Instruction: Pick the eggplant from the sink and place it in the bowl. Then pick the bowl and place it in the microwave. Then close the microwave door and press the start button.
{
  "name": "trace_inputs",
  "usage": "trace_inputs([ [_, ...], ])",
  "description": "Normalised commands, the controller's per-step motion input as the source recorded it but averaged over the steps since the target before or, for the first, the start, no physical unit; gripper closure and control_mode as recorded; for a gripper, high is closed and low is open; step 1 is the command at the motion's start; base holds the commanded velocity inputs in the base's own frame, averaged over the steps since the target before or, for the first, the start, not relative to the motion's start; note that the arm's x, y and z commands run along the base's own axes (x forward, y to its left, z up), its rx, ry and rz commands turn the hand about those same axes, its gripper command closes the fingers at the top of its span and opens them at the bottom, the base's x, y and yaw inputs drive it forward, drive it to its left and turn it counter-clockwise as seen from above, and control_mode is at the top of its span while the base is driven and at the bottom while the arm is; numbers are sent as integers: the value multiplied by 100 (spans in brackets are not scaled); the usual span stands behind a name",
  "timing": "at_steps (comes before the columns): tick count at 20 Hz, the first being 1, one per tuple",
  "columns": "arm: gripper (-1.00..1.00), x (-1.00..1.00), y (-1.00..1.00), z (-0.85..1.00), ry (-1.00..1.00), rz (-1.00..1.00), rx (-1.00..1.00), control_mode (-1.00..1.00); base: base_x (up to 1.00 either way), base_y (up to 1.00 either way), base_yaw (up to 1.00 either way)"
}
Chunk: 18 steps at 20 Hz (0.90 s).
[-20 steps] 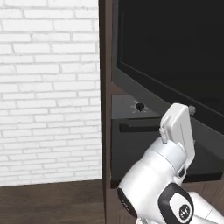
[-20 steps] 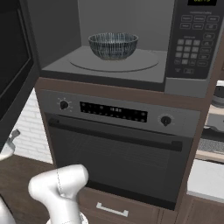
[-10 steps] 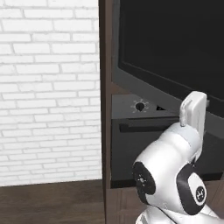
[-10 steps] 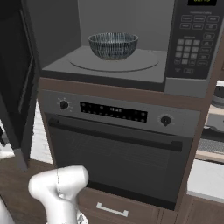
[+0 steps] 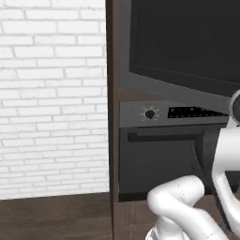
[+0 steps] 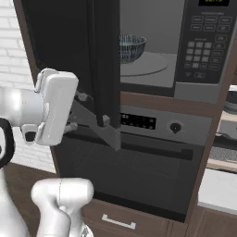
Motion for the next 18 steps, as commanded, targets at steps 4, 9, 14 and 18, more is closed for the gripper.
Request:
trace_inputs([
  [4,-100,44,-100,54,12,14,44,-100,0,0,0],
  [9,-100,38,-84,29,1,19,34,-100,0,0,0],
  [14,-100,63,-21,-3,0,7,26,-100,0,0,0],
  [18,-100,60,0,-32,-11,0,14,-100,0,0,0],
])
